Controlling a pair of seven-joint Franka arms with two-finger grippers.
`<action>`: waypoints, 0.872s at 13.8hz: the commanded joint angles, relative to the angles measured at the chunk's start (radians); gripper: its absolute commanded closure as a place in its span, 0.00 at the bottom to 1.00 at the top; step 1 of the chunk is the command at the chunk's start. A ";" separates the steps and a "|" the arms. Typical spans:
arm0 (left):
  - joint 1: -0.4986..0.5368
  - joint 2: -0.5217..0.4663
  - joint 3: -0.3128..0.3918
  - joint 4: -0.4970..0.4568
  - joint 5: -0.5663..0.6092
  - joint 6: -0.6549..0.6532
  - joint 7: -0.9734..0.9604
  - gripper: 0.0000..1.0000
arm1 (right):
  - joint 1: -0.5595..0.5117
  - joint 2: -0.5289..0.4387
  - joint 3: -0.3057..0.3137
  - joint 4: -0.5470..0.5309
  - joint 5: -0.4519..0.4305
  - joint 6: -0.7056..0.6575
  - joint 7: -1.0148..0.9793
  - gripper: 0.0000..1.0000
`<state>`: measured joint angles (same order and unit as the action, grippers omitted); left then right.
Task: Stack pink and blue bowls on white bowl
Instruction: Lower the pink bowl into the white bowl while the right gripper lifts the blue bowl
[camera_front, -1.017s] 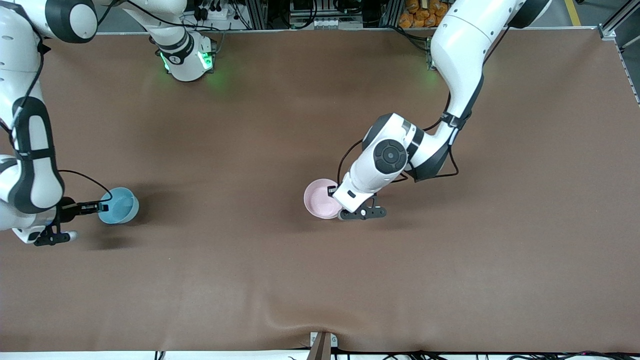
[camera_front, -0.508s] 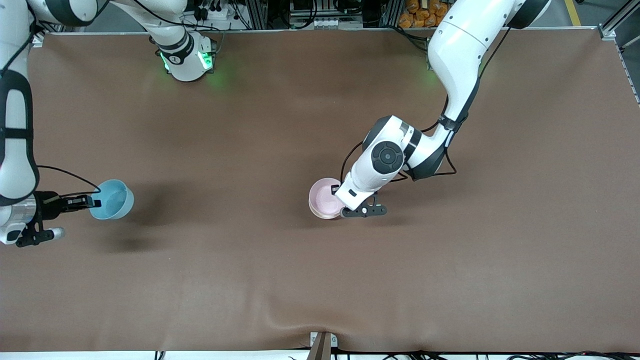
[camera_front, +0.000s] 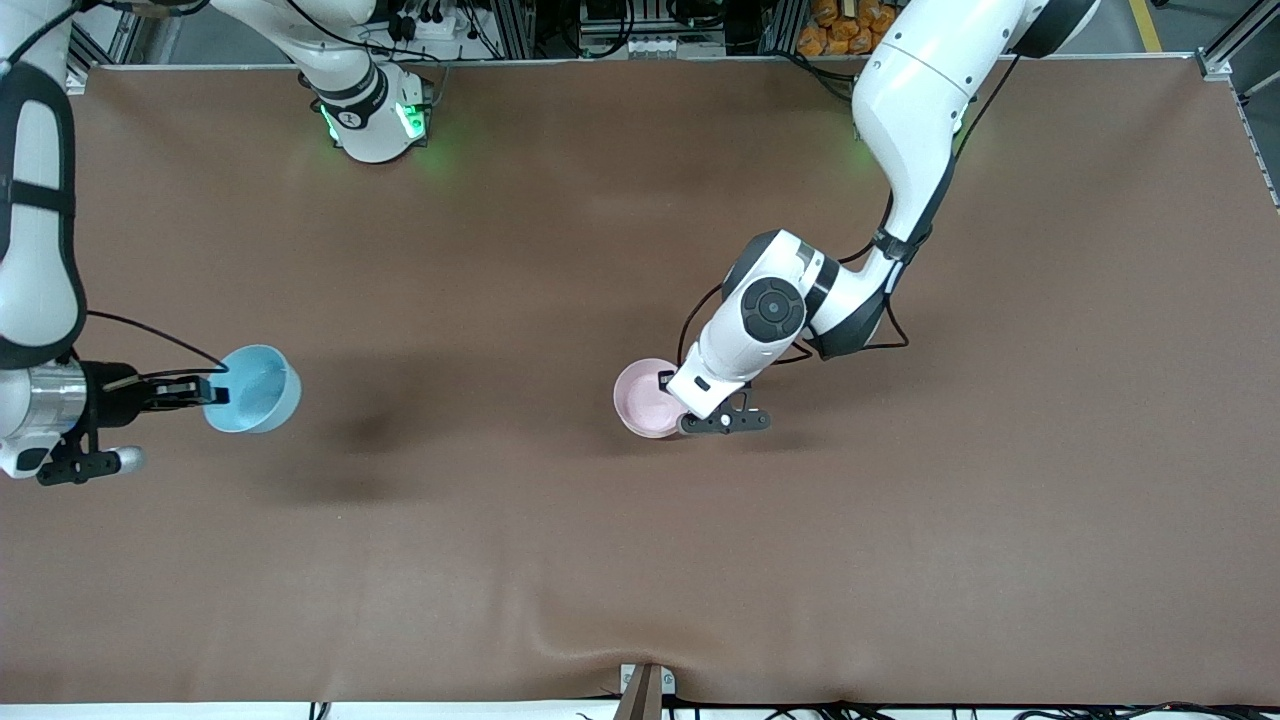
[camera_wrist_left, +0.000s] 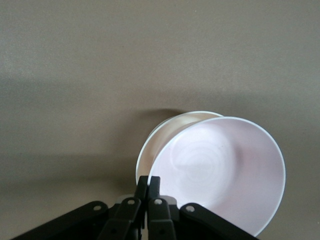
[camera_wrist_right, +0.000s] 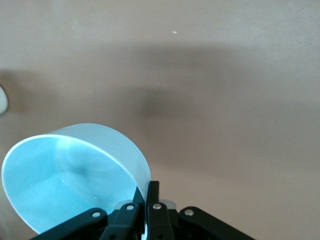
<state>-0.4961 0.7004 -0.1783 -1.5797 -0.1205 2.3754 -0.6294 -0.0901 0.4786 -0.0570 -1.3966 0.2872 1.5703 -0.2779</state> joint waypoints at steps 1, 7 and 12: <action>-0.006 0.002 0.005 -0.008 0.027 0.019 -0.024 1.00 | 0.033 -0.040 -0.003 -0.032 0.053 -0.006 0.057 1.00; -0.003 0.002 0.003 -0.014 0.027 0.019 -0.047 0.10 | 0.133 -0.044 -0.003 -0.061 0.086 0.005 0.268 1.00; 0.014 -0.048 0.005 -0.011 0.030 -0.005 -0.044 0.00 | 0.242 -0.037 -0.003 -0.064 0.135 0.039 0.426 1.00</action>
<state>-0.4911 0.7006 -0.1765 -1.5802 -0.1205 2.3840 -0.6465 0.1011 0.4629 -0.0520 -1.4366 0.3910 1.5853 0.0748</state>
